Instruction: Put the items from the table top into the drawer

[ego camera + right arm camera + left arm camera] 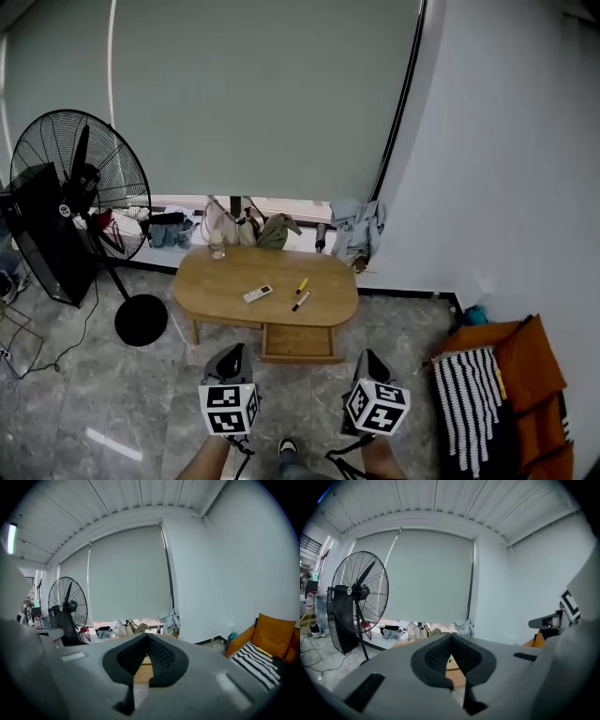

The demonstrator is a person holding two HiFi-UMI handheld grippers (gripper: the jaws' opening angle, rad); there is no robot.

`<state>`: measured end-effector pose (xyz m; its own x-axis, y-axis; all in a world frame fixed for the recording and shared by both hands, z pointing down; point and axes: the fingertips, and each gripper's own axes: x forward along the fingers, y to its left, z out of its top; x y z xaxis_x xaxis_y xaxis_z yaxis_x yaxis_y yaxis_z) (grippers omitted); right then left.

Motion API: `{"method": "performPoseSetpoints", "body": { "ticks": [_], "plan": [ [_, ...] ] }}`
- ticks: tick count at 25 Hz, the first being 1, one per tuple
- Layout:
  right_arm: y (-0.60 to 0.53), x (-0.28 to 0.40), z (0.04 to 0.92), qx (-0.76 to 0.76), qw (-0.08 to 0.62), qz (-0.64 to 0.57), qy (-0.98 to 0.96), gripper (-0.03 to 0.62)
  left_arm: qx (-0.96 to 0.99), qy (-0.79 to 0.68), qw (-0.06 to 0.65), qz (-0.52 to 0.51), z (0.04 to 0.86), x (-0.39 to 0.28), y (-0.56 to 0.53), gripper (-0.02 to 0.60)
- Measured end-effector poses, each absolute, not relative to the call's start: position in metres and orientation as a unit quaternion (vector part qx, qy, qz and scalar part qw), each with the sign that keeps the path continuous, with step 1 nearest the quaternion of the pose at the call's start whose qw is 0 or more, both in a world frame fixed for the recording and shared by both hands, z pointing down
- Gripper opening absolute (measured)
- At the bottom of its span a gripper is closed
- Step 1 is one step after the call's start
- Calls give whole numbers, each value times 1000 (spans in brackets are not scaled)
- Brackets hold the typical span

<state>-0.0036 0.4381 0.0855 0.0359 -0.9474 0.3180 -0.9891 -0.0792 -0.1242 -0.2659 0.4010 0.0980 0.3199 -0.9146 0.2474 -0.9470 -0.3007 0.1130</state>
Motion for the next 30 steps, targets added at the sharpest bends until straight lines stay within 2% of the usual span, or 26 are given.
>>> {"method": "performPoseSetpoints", "body": {
  "ticks": [18,30],
  "plan": [
    [275,51,83,697,76,165,-693,5,786,-606,111,57,84,-221,249,-5],
    [227,59,98,681,103,174,-703,5,772,-618,131,66,103,-211,204,-5]
  ]
}}
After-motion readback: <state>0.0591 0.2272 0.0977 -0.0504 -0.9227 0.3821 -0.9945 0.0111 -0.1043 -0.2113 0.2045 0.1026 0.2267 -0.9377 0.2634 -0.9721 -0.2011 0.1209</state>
